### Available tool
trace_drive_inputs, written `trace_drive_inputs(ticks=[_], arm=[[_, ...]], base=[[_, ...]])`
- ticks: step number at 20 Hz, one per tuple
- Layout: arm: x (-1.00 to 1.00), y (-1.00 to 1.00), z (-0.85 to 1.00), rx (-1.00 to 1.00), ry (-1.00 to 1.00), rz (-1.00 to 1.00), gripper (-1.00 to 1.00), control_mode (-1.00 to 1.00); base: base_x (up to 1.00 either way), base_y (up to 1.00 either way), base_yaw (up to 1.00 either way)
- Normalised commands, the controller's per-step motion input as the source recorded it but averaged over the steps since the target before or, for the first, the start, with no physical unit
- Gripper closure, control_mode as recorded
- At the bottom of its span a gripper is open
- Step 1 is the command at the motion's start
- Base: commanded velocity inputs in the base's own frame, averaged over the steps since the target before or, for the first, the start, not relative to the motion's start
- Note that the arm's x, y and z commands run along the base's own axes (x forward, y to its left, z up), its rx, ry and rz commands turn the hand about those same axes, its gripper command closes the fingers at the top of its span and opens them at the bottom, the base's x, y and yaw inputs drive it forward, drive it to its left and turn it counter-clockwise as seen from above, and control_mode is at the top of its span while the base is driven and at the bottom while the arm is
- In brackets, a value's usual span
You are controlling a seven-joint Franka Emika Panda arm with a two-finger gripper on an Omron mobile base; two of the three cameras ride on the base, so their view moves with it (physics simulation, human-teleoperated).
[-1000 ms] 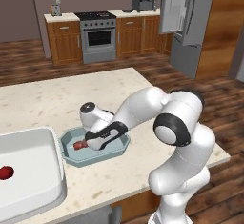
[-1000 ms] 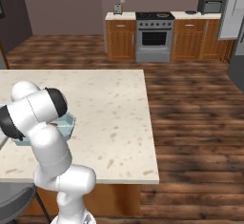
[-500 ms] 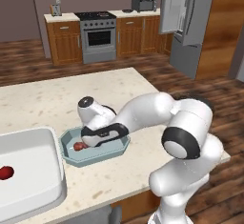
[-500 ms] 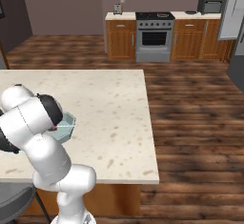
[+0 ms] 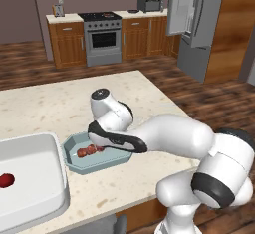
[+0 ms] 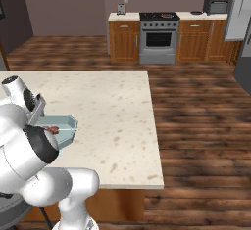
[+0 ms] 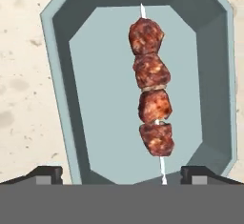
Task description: Place the cold items (tomato and tangerine) from the fridge in one tupperware on the dining counter. Place the warm items (hot dog and kebab skewer) in the stove area in another tupperware.
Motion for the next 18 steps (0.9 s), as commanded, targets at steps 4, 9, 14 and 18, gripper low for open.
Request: trace_drive_inputs(ticks=[4,9,14,18], arm=[[-0.89,-0.65,0.37,0.39,-0.1,-0.51,-1.0,-1.0],[-0.98,-0.57,0.08,0.46,-0.46,-0.67,-1.0,-1.0],[-0.66,-0.38,0.39,0.6,-0.37,-0.95,-1.0,-1.0],[-0.23,-0.44,0.75,0.34,0.0,-0.72,-1.0,-1.0]], base=[[0.0,0.0,0.0],[0.0,0.0,0.0],[0.0,0.0,0.0],[0.0,0.0,0.0]])
